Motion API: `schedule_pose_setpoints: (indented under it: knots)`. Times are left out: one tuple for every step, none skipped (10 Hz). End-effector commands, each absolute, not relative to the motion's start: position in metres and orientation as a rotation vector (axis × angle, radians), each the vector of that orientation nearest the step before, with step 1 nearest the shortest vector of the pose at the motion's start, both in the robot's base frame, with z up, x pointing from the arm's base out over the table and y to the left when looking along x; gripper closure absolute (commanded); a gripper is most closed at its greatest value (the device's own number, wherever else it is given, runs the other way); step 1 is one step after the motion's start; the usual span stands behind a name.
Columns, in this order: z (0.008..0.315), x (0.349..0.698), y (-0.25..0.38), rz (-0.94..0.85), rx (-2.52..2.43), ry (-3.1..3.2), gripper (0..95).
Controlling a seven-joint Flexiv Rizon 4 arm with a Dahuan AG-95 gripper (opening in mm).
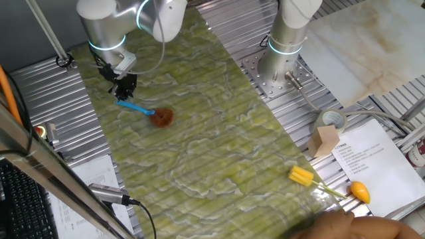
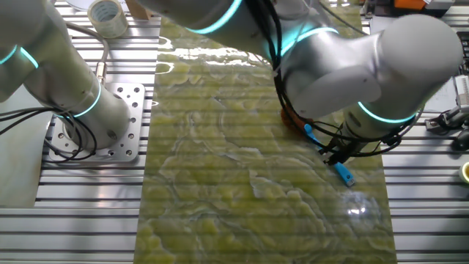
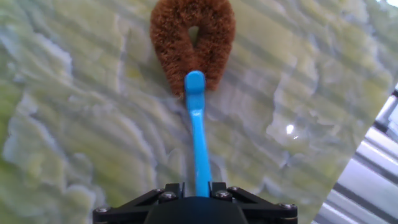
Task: Scrub the table with a brush
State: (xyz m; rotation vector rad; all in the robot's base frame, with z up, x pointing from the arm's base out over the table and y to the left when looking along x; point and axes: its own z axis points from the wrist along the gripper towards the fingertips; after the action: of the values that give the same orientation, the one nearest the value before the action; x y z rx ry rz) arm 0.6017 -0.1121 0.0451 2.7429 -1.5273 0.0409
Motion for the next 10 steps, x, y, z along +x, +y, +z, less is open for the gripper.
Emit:
schedule_pose_setpoints:
  knots:
    - [0.0443,0.6001,-0.1102,0.045,2.749,-1.519,76.0]
    - [0.0429,0.5999,-0.11,0.039,2.764,-1.504,76.0]
    - [0.0409,0.5994,-0.1099,0.037,2.775,-1.487,57.0]
    - [0.0389,0.5982,-0.1093,0.034,2.784,-1.481,57.0]
    - [0.0386,0.598,-0.1088,0.03,2.788,-1.479,57.0]
    - [0.0386,0.598,-0.1088,0.029,2.789,-1.48,57.0]
    - [0.0386,0.598,-0.1088,0.029,2.789,-1.48,57.0]
    - [0.0386,0.598,-0.1088,0.029,2.789,-1.48,57.0]
    - [0.0386,0.598,-0.1088,0.029,2.789,-1.48,57.0]
    - [0.0386,0.598,-0.1088,0.029,2.789,-1.48,57.0]
